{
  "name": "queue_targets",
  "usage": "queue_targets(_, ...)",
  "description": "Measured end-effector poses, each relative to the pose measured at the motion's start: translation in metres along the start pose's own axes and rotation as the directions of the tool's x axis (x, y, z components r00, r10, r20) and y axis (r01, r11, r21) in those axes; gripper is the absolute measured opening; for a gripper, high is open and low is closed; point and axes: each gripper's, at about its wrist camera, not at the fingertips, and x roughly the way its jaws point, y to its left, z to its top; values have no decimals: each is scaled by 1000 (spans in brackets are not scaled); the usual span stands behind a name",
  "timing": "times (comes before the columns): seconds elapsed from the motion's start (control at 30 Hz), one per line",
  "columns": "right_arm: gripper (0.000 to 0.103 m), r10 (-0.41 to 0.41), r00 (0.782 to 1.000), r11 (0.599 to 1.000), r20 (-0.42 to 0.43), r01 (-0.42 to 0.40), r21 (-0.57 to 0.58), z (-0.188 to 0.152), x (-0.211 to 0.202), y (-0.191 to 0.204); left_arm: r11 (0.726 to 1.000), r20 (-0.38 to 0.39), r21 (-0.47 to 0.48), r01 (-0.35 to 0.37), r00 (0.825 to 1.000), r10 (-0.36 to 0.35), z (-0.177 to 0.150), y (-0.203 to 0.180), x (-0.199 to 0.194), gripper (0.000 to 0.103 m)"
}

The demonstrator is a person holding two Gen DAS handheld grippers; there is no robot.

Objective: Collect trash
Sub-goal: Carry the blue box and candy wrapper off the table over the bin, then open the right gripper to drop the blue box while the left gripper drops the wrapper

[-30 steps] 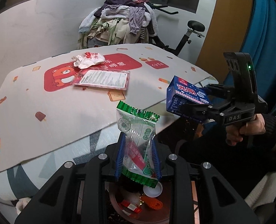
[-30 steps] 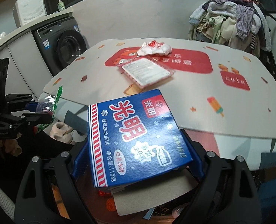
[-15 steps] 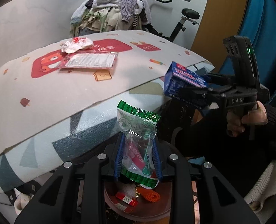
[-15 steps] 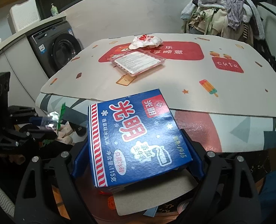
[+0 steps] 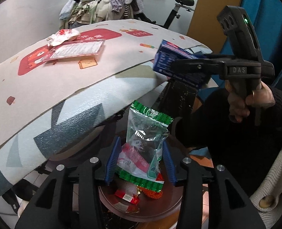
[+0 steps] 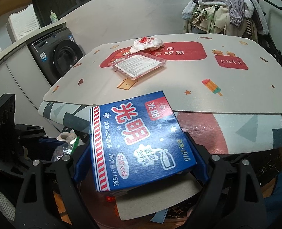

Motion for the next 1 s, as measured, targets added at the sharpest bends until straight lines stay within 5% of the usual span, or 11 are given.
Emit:
queue_targets(0.07, 85, 1, 1000, 1000, -3, -1, -5, 0, 1, 1, 1000, -2, 10, 3, 1000, -3, 0, -3, 1, 45)
queue_targets(0.23, 85, 2, 1000, 1000, -14, -3, -17, 0, 3, 4, 1000, 22, 14, 9, 1000, -9, 0, -4, -6, 73)
queue_targets(0.33, 85, 3, 1000, 1000, -21, -4, -29, 0, 4, 6, 1000, 48, 2, -5, 999, 5, 1, -2, -15, 79)
queue_targets(0.5, 85, 3, 999, 997, -51, -7, -79, 0, 7, 20, 995, 127, -35, -92, 987, 95, -3, 7, -44, 89)
queue_targets(0.8, 85, 86, 985, 981, -153, -110, -161, -14, 27, 68, 965, 267, -165, -205, 932, 244, -14, 29, -94, 96)
queue_targets(1.0, 85, 51, 966, 963, -255, -116, -245, -32, 52, 90, 947, 205, -237, -217, 942, 267, -18, 44, -85, 97)
